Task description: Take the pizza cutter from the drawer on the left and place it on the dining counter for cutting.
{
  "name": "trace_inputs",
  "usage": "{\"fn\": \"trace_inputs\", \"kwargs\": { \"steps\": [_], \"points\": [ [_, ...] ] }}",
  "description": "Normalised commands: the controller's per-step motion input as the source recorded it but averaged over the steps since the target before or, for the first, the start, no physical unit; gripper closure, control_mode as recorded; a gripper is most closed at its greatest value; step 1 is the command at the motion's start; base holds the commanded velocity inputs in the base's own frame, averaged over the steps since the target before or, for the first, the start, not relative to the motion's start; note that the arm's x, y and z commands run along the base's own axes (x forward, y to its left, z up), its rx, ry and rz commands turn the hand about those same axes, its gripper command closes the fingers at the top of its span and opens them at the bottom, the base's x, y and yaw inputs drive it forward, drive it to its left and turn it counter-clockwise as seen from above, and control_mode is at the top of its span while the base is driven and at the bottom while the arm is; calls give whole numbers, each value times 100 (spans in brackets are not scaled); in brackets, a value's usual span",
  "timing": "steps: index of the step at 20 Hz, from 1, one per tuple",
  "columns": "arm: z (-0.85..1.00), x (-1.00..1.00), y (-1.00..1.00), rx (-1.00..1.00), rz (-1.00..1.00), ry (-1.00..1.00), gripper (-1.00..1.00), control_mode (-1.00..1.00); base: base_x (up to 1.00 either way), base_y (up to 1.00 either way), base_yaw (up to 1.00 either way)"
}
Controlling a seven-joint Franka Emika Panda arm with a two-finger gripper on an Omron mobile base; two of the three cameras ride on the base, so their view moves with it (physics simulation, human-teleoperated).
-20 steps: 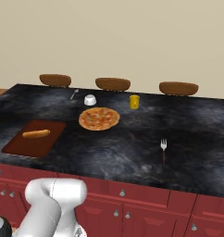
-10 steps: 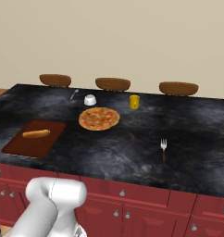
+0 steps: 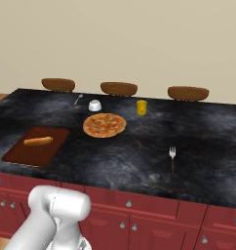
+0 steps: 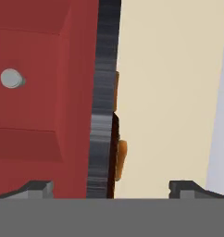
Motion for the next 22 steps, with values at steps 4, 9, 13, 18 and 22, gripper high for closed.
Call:
{"fn": "trace_inputs", "kwargs": {
  "steps": [4, 9, 13, 18, 22],
  "points": [
    [-28, 16, 23, -2, 6, -4, -100, -100, 0, 0, 0],
    [-20, 2, 25, 0, 11, 0, -100, -100, 0, 0, 0],
    [-24, 6, 8, 0, 7, 1, -100, -100, 0, 0, 0],
    [-5, 18, 0, 2, 1, 15, -100, -100, 0, 0, 0],
    [-3, 33, 0, 0, 0, 18, -100, -100, 0, 0, 0]
  ]
}}
